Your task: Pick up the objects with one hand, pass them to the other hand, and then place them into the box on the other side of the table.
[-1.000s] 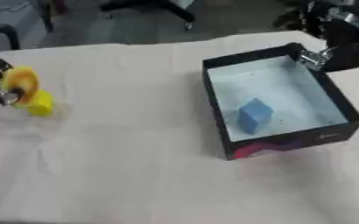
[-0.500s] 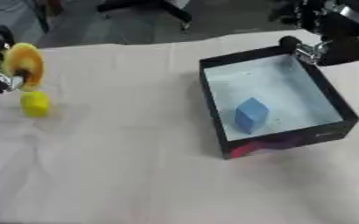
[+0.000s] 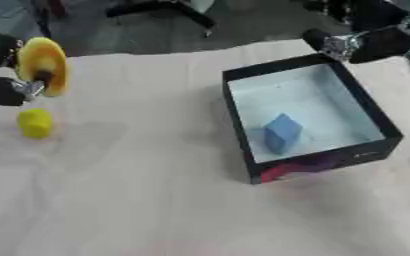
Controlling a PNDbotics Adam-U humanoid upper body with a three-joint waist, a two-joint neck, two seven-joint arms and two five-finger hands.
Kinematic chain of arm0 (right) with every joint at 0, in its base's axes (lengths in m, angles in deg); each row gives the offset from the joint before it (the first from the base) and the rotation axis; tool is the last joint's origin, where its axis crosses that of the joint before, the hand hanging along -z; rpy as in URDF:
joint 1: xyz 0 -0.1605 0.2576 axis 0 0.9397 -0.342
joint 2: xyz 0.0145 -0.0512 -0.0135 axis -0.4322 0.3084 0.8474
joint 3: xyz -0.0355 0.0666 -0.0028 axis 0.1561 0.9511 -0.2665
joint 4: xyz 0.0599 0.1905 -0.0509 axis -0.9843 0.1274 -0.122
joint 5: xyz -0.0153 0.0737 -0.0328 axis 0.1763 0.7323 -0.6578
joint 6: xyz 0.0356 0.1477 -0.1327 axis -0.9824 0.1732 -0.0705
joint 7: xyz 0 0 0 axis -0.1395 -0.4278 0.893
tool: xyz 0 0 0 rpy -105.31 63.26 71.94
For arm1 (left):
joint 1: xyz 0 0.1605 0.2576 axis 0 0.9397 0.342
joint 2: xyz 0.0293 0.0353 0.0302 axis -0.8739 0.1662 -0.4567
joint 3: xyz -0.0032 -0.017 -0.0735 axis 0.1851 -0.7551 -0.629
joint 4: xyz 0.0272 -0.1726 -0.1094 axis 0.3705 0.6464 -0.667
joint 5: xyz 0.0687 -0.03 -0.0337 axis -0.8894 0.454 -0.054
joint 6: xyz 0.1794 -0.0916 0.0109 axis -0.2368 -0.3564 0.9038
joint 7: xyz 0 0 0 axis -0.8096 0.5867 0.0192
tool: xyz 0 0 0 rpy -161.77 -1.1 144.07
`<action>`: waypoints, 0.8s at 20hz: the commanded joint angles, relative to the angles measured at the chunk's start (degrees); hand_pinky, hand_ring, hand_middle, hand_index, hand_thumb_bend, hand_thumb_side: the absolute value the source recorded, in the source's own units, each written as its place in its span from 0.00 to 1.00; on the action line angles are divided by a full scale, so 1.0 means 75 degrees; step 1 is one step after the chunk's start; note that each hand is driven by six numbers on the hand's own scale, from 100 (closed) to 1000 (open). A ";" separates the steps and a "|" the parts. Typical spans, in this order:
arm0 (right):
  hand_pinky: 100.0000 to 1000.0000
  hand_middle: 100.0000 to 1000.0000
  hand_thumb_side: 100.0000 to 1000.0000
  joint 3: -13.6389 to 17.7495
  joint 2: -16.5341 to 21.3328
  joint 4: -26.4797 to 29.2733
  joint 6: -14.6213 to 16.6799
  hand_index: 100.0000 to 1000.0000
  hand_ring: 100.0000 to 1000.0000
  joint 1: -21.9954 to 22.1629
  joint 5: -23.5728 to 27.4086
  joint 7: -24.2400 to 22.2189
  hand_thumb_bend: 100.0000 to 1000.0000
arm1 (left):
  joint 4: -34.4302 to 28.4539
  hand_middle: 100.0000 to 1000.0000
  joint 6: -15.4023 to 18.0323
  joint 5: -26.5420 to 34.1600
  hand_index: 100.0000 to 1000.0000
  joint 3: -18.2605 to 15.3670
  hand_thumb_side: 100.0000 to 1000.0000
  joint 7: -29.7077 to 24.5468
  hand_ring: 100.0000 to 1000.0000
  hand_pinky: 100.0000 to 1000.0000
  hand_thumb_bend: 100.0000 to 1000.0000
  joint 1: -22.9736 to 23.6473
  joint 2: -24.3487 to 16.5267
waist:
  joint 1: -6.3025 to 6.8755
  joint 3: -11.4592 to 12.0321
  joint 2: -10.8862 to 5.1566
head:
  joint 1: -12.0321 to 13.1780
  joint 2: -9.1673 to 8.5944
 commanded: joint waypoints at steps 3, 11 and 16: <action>1.00 0.85 0.03 -0.0255 -0.0452 0.0255 0.0010 1.00 1.00 -0.0457 -0.0367 0.0095 0.25 | -0.0266 0.58 0.0251 -0.0872 0.59 0.0071 0.00 0.0311 0.64 0.77 0.00 -0.0038 0.0257 | -0.0024 0.0011 -0.0304 | -0.0123 -0.0094; 1.00 0.87 0.05 -0.0644 -0.1206 0.0083 0.0117 1.00 1.00 -0.0735 -0.0896 -0.0310 0.25 | -0.0508 0.57 0.0568 -0.2055 0.59 0.0119 0.00 0.0634 0.63 0.75 0.00 0.0118 0.0918 | -0.0076 0.0057 -0.0342 | -0.0297 0.0250; 1.00 0.87 0.05 -0.0777 -0.1523 -0.0082 0.0191 1.00 1.00 -0.0831 -0.1073 -0.0459 0.25 | -0.0722 0.57 0.0739 -0.2519 0.58 0.0185 0.00 0.0772 0.63 0.75 0.00 0.0197 0.1250 | -0.0111 0.0111 -0.0358 | -0.0382 0.0294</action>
